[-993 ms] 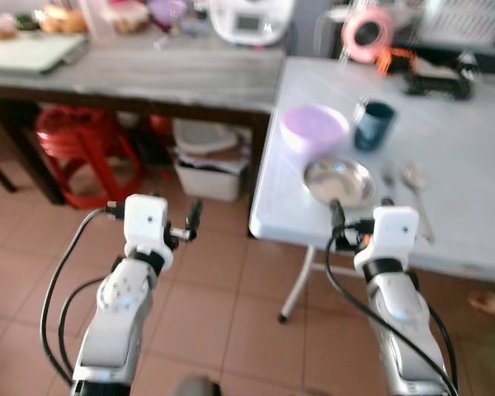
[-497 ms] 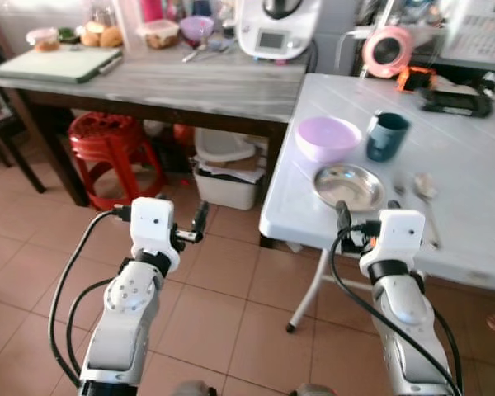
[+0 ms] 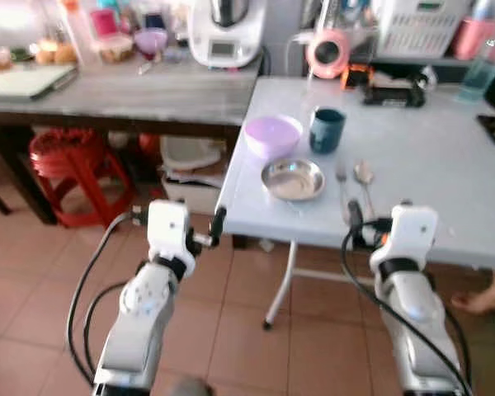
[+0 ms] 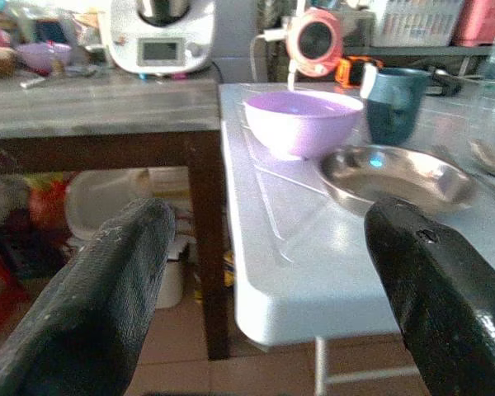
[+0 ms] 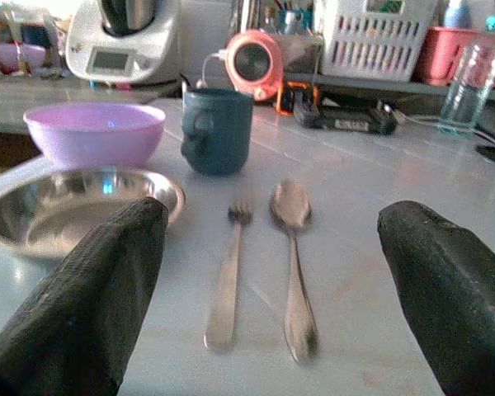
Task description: Setting the table
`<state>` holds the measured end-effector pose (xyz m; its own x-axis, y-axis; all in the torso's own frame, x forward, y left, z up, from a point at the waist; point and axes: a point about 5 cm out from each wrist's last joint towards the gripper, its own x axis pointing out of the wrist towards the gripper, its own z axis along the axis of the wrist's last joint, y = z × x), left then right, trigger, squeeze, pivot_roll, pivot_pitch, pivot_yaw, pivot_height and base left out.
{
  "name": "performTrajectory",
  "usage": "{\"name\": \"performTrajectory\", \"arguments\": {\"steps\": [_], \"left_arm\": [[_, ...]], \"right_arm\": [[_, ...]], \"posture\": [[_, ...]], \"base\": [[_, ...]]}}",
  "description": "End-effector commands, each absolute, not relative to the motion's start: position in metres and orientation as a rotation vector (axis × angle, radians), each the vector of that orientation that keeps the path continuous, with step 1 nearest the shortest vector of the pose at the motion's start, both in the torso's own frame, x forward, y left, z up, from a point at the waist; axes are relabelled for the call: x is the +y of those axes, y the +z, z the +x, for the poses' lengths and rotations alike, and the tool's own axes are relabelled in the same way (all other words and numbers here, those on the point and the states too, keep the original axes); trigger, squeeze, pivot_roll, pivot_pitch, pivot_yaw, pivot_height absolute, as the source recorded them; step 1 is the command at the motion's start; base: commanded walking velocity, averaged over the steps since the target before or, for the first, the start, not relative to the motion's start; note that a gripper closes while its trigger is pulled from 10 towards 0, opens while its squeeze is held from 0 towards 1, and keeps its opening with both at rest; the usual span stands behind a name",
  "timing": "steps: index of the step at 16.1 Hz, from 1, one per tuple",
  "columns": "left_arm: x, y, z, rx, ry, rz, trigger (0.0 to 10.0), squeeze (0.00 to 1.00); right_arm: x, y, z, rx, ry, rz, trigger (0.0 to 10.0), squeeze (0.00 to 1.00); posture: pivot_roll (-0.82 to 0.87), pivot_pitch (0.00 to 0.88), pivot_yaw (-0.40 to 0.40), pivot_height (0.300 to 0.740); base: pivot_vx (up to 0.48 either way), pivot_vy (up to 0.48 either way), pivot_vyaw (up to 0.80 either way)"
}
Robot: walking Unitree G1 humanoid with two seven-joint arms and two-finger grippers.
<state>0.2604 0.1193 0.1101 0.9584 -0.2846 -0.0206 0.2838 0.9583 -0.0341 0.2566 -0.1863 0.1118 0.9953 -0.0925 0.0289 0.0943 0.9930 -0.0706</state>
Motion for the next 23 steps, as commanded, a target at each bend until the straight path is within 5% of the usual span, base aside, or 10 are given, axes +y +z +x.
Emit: {"name": "performTrajectory", "arguments": {"steps": [1, 9, 17, 18, 22, 23], "left_arm": [[0.125, 0.113, 0.263, 0.015, -0.274, -0.017, 10.0, 0.0], [0.13, 0.113, 0.271, -0.006, -0.233, -0.004, 10.0, 0.0], [0.126, 0.113, 0.271, -0.012, -0.26, -0.023, 10.0, 0.0], [0.126, 0.113, 0.27, -0.014, -0.264, -0.023, 10.0, 0.0], [0.124, 0.112, 0.27, -0.015, -0.274, -0.027, 10.0, 0.0], [0.123, 0.113, 0.27, -0.015, -0.276, -0.028, 10.0, 0.0]], "right_arm": [[-0.177, 0.115, 0.259, -0.039, -0.069, -0.051, 10.0, 0.0], [-0.167, 0.114, 0.261, -0.058, -0.025, -0.063, 10.0, 0.0], [-0.17, 0.114, 0.261, -0.061, -0.034, -0.062, 10.0, 0.0], [-0.171, 0.115, 0.26, -0.071, -0.033, -0.024, 10.0, 1.0], [-0.173, 0.114, 0.26, -0.068, -0.061, -0.058, 10.0, 0.97], [-0.173, 0.114, 0.261, -0.065, -0.063, -0.055, 10.0, 0.73]], "posture": [[-0.01, 0.0, 0.005, 0.74], [0.01, 0.0, 0.012, 0.74], [-0.01, 0.0, 0.012, 0.74], [-0.01, 0.0, 0.014, 0.74], [-0.01, 0.0, 0.014, 0.74], [-0.01, 0.0, 0.014, 0.74]], "base": [[0.274, 0.0, 0.0], [0.0, 0.0, 0.1], [0.349, 0.0, 0.39], [0.412, 0.0, 0.0], [0.414, 0.0, 0.0], [0.412, 0.0, 0.0]]}}
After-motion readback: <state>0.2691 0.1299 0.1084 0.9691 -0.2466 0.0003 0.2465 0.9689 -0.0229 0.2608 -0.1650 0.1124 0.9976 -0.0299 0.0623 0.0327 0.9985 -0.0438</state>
